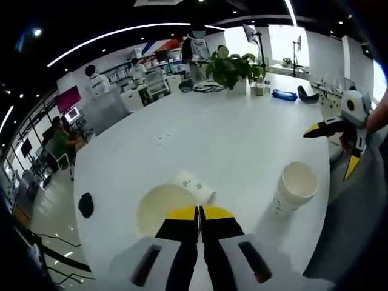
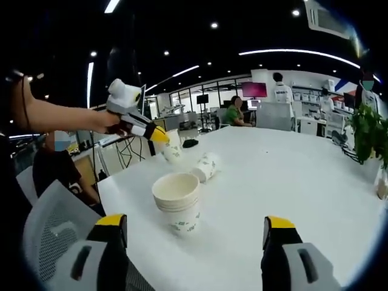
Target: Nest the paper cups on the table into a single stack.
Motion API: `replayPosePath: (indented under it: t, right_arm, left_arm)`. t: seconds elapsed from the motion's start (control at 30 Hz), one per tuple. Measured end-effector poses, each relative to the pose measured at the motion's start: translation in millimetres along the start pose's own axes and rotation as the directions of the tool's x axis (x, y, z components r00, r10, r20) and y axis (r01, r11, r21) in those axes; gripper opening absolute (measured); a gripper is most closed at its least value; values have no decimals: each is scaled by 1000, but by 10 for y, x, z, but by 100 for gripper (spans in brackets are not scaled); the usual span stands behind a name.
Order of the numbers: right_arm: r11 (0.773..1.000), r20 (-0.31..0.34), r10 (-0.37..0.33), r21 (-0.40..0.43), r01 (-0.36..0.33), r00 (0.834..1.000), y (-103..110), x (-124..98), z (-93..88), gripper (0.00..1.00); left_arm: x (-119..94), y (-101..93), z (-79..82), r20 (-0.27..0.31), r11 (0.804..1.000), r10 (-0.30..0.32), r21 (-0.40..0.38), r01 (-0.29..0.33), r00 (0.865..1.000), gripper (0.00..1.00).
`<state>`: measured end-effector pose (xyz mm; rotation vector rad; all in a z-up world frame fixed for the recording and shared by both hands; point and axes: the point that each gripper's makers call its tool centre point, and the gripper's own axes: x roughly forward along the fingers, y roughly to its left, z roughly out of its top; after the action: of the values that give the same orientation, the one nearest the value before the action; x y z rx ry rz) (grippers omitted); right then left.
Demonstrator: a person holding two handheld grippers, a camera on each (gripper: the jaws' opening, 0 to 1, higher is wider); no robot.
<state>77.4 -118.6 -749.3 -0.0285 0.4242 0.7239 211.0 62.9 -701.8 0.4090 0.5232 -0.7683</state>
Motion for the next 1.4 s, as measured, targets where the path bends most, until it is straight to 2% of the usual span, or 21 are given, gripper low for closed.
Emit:
replayPosePath:
  t: [0.07, 0.17, 0.33, 0.63, 0.87, 1.4]
  right_arm:
    - [1000, -7, 1, -10, -1, 1000, 7, 7, -14, 97]
    - [999, -12, 4, -37, -4, 1000, 23, 16, -27, 99]
    - [997, -26, 15, -69, -17, 1000, 57, 29, -61, 100]
    - [998, -33, 17, -62, -19, 999, 48, 36, -86, 100]
    - [998, -29, 5, -56, -7, 1000, 15, 29, -81, 99]
    - [999, -40, -1, -44, -1, 999, -4, 36, -105, 97]
  left_arm:
    - [-27, -41, 59, 17, 1000, -13, 7, 12, 1000, 0]
    - [-106, -197, 262, 52, 999, -41, 28, 40, 998, 0]
    - [-188, -376, 500, 97, 996, -86, 44, 82, 992, 0]
    - [-286, -822, 808, 111, 982, -168, 105, 156, 980, 0]
    - [-240, -1016, 788, 85, 969, -214, 143, 201, 973, 0]
    - [-192, -1394, 791, 65, 941, -311, 161, 297, 948, 0]
